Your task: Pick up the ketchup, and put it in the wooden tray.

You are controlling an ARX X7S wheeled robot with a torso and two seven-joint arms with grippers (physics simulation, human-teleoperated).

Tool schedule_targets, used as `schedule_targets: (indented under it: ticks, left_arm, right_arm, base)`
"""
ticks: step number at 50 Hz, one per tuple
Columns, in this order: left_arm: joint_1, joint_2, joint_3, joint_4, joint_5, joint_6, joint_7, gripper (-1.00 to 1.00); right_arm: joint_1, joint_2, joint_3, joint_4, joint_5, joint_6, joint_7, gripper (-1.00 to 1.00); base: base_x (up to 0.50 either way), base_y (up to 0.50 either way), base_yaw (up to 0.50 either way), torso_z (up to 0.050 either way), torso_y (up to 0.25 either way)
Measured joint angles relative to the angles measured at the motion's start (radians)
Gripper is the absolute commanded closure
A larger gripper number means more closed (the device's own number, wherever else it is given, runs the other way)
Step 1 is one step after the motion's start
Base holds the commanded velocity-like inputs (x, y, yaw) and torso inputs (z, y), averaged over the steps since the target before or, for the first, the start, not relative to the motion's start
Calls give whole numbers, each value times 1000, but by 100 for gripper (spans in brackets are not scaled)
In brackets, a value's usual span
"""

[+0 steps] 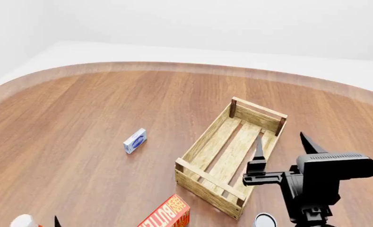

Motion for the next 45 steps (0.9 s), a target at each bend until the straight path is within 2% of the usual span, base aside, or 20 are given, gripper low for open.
schedule_targets:
  ticks: [16,27,35,45]
  left_arm:
    - [-57,-8,13,-63,30,25,-24,100]
    - [-127,-19,55,114,47,-87,2,100]
    - [-316,-17,137,228,63,-185,58,100]
    - [-642,18,270,155,68,-220,164,100]
  right_arm:
    - [-32,14,25,-21,16,-7,4,-100]
    - [-4,9,29,67,16,-56,-8,-100]
    - [84,-7,18,254,3,-131,-29,-100]
    - [211,-19,13,467,-3,-203,-57,-100]
  base:
    - [0,0,0,0,0]
    - [0,0,0,0,0]
    - [0,0,0,0,0]
    - [0,0,0,0,0]
